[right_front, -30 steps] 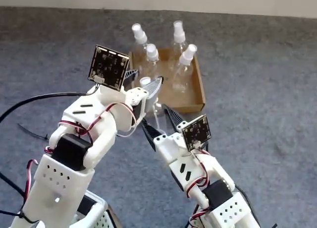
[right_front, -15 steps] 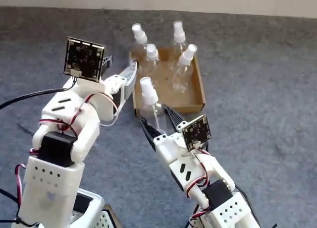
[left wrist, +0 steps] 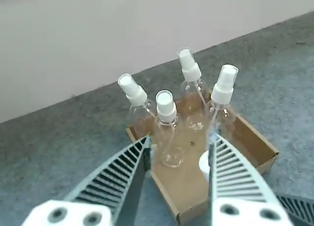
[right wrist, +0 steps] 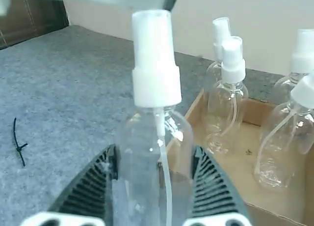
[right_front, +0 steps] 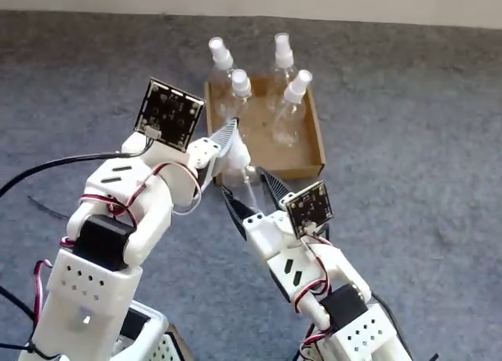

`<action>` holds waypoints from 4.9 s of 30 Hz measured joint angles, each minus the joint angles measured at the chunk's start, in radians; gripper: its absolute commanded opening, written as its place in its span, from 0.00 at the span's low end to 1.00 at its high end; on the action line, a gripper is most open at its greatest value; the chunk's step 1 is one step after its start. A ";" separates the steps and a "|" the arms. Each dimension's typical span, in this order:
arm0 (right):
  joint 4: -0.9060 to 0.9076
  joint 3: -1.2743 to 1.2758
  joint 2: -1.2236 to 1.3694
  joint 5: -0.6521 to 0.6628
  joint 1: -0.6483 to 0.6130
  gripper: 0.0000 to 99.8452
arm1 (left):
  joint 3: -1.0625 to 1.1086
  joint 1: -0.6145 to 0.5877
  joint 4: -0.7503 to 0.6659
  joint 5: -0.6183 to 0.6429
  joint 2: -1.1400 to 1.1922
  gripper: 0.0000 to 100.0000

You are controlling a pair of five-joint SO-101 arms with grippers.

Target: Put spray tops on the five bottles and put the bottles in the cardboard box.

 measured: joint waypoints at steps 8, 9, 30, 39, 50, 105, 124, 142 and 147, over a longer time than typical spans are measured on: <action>0.000 0.012 -0.002 0.046 0.020 0.00 | -0.199 -0.058 0.210 -0.005 0.009 0.18; -0.002 0.012 -0.002 0.058 0.029 0.00 | -0.236 -0.091 0.262 -0.005 0.009 0.18; -0.002 -0.416 0.543 0.061 0.057 0.00 | 0.454 -0.232 0.204 0.020 -0.565 0.25; -0.003 -0.672 0.865 0.023 -0.052 0.00 | 0.534 -0.129 0.204 0.020 -0.595 0.25; -0.005 -0.698 0.861 -0.080 -0.074 0.00 | 0.545 -0.124 0.203 0.020 -0.598 0.25; 0.097 -0.450 0.436 -0.017 -0.121 0.00 | 0.692 -0.110 0.095 0.021 -0.786 0.25; 0.229 -0.499 0.393 0.055 -0.071 0.01 | 0.692 -0.120 0.091 0.021 -0.787 0.25; 0.072 -0.671 0.729 0.060 0.180 0.00 | 0.750 -0.166 0.078 0.020 -0.798 0.25; -0.104 -0.671 0.882 0.061 0.186 0.00 | 0.778 -0.279 0.026 0.025 -0.796 0.25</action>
